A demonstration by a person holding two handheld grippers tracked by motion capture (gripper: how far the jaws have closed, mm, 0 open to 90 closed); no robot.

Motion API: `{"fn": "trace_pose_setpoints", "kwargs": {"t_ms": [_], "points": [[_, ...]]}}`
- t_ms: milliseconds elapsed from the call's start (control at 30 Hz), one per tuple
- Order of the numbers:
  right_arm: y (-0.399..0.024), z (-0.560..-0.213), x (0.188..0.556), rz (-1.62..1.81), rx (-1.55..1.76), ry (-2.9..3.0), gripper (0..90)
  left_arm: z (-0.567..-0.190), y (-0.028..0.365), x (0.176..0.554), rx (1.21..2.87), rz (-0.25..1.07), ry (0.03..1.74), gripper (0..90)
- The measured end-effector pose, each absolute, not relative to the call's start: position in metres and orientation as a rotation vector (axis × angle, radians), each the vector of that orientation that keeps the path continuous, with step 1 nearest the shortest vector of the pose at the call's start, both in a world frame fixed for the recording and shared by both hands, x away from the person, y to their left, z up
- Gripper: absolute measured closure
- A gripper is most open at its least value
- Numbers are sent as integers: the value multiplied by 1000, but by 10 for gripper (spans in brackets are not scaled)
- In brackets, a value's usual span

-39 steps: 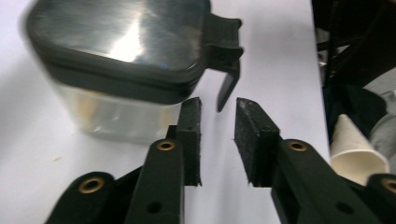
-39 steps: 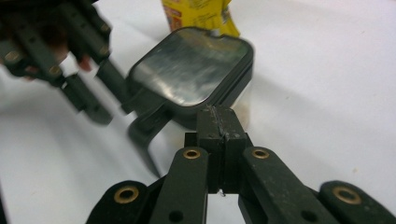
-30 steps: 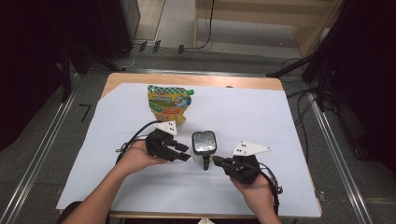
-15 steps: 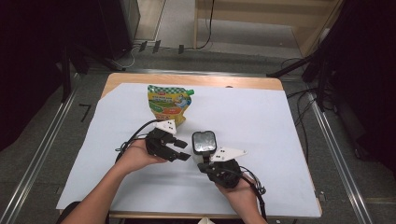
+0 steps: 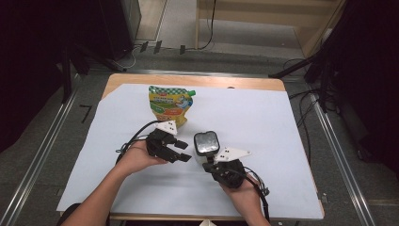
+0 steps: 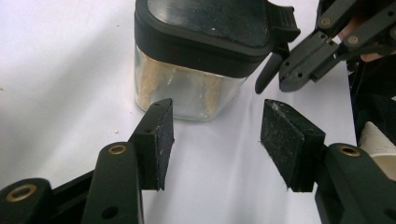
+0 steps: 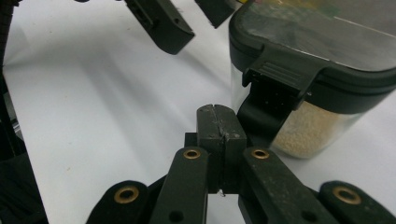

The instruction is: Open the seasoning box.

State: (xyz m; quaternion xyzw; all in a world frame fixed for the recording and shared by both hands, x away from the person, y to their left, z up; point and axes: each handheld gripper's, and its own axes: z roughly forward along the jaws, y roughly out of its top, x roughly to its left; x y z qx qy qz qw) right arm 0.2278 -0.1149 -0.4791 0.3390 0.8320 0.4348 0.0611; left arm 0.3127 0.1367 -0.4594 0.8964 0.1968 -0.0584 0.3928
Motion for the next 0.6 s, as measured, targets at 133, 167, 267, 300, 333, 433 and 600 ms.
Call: {"fn": "trace_pose_setpoints", "kwargs": {"t_ms": [133, 167, 267, 300, 333, 433, 600], "points": [[-122, -479, 229, 1307, 1035, 2512, 900, -459, 136, 313, 2282, -151, 500, 451], [-124, -479, 230, 1305, 1043, 2508, 900, -459, 136, 313, 2281, -155, 502, 453], [-131, -479, 231, 1308, 1067, 2497, 900, -457, 136, 311, 2274, -157, 495, 453], [-133, -479, 232, 1307, 1079, 2493, 900, -456, 135, 311, 2267, -154, 491, 453], [-136, -479, 232, 1305, 1087, 2491, 900, -456, 135, 310, 2265, -154, 490, 452], [-142, -479, 235, 1305, 1110, 2481, 900, -456, 134, 310, 2271, -155, 492, 451], [-150, -480, 239, 1297, 1123, 2476, 900, -457, 134, 311, 2277, -149, 503, 449]]}}
